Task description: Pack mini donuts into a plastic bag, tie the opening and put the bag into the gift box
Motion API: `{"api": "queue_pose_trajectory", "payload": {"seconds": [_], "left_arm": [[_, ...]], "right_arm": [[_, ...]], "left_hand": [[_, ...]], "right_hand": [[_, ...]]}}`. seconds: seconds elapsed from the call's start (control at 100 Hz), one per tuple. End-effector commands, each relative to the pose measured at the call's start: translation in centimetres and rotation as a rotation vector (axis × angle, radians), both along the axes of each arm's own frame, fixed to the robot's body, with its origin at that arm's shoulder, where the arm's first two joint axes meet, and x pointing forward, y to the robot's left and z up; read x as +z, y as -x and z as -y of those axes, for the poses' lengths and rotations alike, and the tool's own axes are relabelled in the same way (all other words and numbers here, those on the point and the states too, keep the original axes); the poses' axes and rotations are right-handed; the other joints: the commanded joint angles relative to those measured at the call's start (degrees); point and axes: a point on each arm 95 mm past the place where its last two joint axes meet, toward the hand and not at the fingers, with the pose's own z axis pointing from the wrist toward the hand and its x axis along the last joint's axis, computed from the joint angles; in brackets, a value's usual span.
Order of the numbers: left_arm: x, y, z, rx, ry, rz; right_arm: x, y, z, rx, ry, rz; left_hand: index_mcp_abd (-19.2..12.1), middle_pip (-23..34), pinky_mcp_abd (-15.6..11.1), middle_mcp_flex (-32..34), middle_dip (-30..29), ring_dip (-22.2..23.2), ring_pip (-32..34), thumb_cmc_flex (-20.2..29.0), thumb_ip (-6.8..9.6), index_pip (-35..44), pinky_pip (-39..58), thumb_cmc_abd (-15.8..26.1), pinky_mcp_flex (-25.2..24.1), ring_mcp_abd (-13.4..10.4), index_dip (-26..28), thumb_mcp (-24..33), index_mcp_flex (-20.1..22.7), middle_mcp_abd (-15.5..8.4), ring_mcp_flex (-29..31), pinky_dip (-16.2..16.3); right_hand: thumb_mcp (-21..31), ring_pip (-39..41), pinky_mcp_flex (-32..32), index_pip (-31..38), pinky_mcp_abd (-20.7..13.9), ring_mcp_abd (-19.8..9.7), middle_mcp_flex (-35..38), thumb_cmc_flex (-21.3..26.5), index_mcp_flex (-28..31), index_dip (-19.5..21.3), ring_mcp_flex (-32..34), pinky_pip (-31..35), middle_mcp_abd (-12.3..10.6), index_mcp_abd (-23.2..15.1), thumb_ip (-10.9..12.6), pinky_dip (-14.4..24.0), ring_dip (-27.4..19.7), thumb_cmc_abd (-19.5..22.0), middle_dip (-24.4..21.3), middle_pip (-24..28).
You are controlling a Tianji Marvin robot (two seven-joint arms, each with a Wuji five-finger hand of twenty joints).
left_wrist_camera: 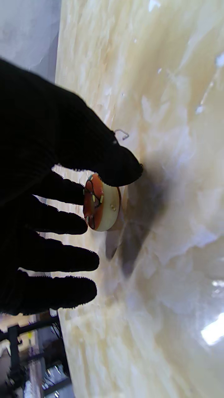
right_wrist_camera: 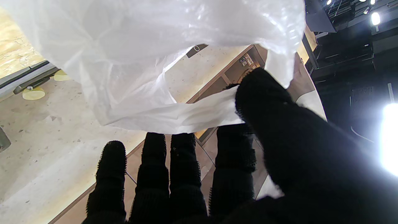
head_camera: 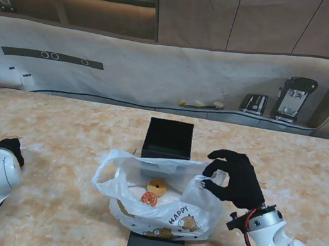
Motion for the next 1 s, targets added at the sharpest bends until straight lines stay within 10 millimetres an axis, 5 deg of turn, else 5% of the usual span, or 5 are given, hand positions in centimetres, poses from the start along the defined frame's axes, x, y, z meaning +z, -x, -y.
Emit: {"api": "queue_pose_trajectory", "payload": {"seconds": [0.0, 0.27, 0.35, 0.46, 0.99], "left_arm": [[-0.9, 0.3, 0.4, -0.001, 0.003, -0.020], [-1.9, 0.4, 0.6, 0.008, -0.035, 0.000], [-2.1, 0.5, 0.7, 0.009, -0.053, 0.010], [-2.3, 0.5, 0.9, 0.005, -0.065, 0.019], [2.9, 2.1, 1.0, -0.109, -0.022, 0.222]], "right_arm": [[-0.3, 0.2, -0.2, 0.011, 0.009, -0.012], [-0.2, 0.3, -0.1, 0.012, 0.017, -0.015], [-0.2, 0.3, -0.1, 0.011, 0.018, -0.014], [-0.2, 0.3, -0.1, 0.009, 0.018, -0.011], [-0.4, 0.5, -0.5, 0.007, 0.000, -0.016]], "left_hand": [[1.0, 1.6, -0.6, 0.0, 1.9, 2.4, 2.2, 0.9, 1.12, 6.8, 2.4, -2.2, 0.5, -0.5, 2.2, 1.5, -0.8, 0.1, 1.6, 2.0], [-0.8, 12.5, -2.3, 4.5, 13.0, 12.8, 15.3, 3.4, 1.33, 21.3, 12.8, -4.3, 5.9, -2.4, 13.8, 8.5, -2.3, -2.4, 7.4, 7.5], [-2.0, 17.0, -3.5, 7.0, 24.2, 26.1, 18.6, 8.8, -0.48, 26.9, 17.2, -8.4, 9.0, -3.0, 20.0, 10.8, -2.5, -3.9, 12.2, 10.0], [-3.1, 16.8, -4.1, 12.7, 34.3, 31.3, 19.3, 13.4, -0.81, 31.5, 20.2, -10.7, 12.8, -3.2, 23.9, 10.4, -1.4, -4.9, 18.0, 11.1], [-3.5, 16.4, -2.1, 20.8, 37.5, 32.7, 21.1, 13.1, -0.57, 36.2, 21.4, -10.5, 17.7, -2.9, 24.8, 15.5, 2.6, -4.7, 23.7, 11.7]], "right_hand": [[2.3, 0.2, -0.1, 1.6, -0.3, -0.1, 1.0, 1.0, 1.9, 0.1, 0.5, 0.3, -0.7, -2.5, -0.3, -0.4, 1.0, -0.9, -0.6, 0.1], [2.2, 0.1, -0.1, 1.5, -0.3, -0.1, 1.0, 1.0, 2.0, 0.1, 0.5, 0.3, -0.7, -2.7, -0.2, -0.4, 1.0, -0.9, -0.7, 0.0], [2.1, 0.2, 0.0, 1.5, -0.3, -0.2, 1.0, 1.0, 2.0, 0.1, 0.5, 0.3, -0.7, -2.7, -0.3, -0.4, 1.0, -0.9, -0.7, 0.0], [2.2, 0.1, -0.1, 1.6, -0.4, -0.1, 1.1, 1.0, 1.9, 0.1, 0.3, 0.3, -0.9, -2.8, -0.3, -0.4, 1.0, -0.9, -0.6, 0.1], [2.2, 0.2, 0.0, 1.6, -0.3, -0.1, 1.2, 1.0, 2.0, 0.0, 0.5, 0.3, -0.9, -2.7, -0.4, -0.5, 1.0, -0.9, -0.7, 0.0]]}}
